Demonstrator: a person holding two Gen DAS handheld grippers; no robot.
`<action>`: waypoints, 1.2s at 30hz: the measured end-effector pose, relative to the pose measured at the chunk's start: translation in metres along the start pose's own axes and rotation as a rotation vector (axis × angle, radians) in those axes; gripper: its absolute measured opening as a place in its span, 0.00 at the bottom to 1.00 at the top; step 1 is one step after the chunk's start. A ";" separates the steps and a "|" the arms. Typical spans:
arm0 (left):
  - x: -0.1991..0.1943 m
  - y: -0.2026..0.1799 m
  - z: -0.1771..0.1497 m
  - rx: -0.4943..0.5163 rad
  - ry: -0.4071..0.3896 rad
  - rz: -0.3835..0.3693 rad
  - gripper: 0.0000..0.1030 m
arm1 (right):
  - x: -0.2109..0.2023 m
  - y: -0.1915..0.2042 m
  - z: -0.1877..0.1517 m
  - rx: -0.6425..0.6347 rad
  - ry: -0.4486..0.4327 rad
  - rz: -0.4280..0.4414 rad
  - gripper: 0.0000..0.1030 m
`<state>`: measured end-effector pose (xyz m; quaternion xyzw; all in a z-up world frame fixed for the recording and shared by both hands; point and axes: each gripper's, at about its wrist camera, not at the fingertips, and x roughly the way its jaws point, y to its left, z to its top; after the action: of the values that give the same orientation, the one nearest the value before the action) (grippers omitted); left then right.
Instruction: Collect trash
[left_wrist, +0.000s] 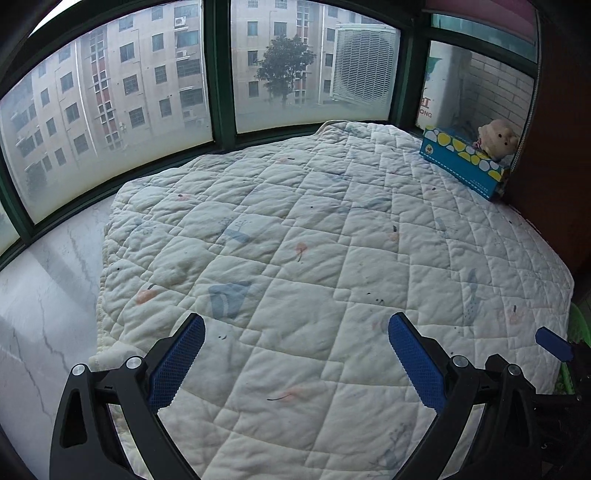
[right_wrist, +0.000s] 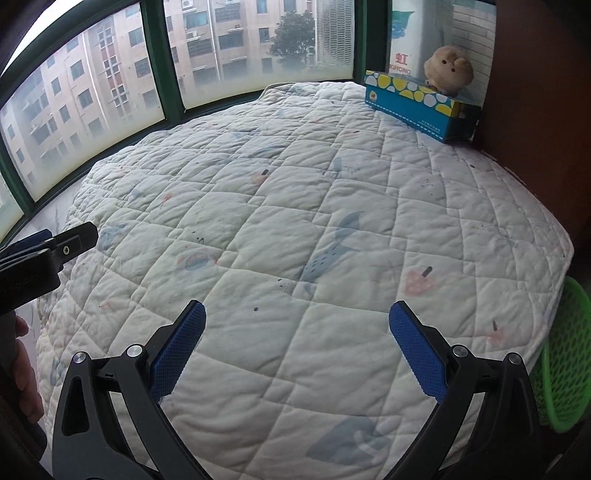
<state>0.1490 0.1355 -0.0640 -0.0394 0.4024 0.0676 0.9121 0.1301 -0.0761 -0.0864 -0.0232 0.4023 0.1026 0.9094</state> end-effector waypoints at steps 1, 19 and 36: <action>-0.003 -0.007 0.001 0.006 -0.003 -0.013 0.93 | -0.005 -0.006 -0.001 0.001 -0.008 -0.012 0.96; -0.039 -0.106 -0.014 0.131 -0.025 -0.157 0.93 | -0.061 -0.094 -0.032 0.153 -0.018 -0.075 0.96; -0.056 -0.180 -0.035 0.233 -0.023 -0.229 0.93 | -0.109 -0.161 -0.057 0.285 -0.072 -0.160 0.96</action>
<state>0.1142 -0.0521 -0.0430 0.0219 0.3900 -0.0835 0.9168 0.0504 -0.2588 -0.0509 0.0780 0.3769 -0.0274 0.9225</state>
